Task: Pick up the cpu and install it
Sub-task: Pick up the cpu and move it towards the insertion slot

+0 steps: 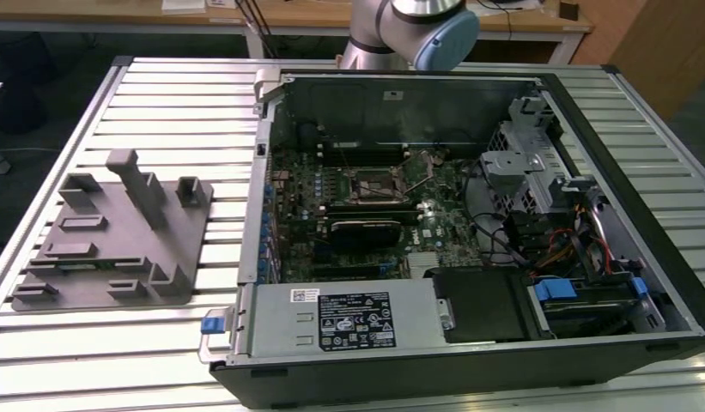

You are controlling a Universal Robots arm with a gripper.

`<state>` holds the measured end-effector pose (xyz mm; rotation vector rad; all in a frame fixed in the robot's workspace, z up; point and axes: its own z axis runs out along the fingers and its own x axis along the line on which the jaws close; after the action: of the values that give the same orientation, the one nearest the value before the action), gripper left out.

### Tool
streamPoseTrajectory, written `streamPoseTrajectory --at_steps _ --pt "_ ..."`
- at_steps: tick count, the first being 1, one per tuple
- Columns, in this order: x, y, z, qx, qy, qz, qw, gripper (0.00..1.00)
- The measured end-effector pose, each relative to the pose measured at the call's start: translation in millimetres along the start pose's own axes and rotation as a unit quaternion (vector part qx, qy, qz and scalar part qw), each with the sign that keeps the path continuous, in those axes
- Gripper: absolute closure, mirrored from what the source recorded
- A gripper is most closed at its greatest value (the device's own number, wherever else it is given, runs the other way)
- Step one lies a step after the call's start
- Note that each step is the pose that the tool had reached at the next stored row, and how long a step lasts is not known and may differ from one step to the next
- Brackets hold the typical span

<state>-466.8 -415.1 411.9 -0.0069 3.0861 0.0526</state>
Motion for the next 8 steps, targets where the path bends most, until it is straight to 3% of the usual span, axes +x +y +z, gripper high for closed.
streamPoseTrajectory --at_steps 8 --pt "-13.8 0.5 0.8 0.0 0.0 0.0 1.0 0.45"
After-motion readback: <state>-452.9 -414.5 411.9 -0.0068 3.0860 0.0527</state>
